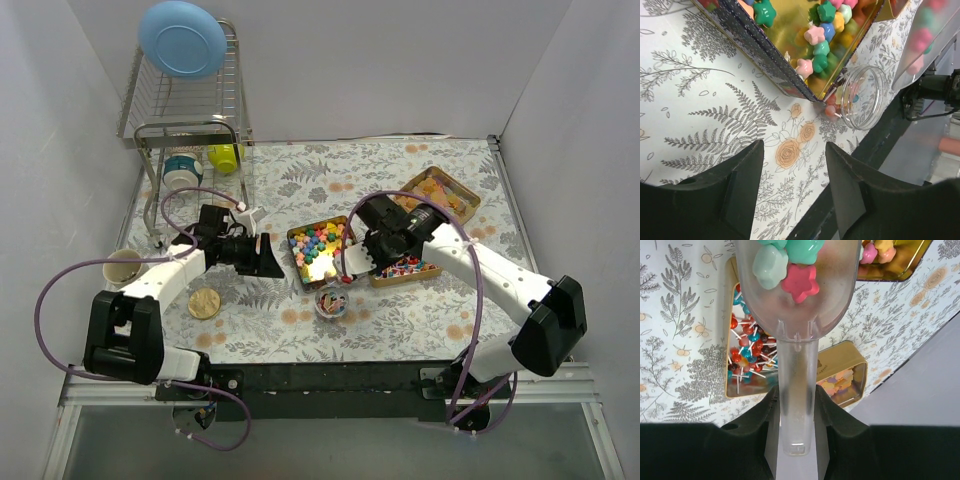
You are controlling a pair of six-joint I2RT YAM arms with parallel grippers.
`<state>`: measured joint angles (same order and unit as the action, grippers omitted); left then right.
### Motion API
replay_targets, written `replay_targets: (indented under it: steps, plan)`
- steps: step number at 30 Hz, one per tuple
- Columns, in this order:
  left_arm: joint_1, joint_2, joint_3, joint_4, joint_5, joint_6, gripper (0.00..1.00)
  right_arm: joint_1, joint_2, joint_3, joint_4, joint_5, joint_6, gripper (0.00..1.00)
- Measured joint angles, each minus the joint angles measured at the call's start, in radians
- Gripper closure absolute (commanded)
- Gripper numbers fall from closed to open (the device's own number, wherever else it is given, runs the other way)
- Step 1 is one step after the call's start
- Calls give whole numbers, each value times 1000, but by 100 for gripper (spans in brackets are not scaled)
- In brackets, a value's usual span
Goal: Pack the candies
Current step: Place the fake candies in the packing bottle.
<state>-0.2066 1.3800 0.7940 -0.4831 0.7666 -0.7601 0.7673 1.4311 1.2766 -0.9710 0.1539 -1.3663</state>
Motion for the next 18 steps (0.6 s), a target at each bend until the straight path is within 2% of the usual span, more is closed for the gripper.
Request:
replay_targets:
  steps: [11,18]
  plan:
    - [0,-71,-45,85,-54,-17,46,187,7,-5,-97,254,2,99]
    - [0,-83,-61,129,-61,-45,46,250,99,47,-181,367,55,99]
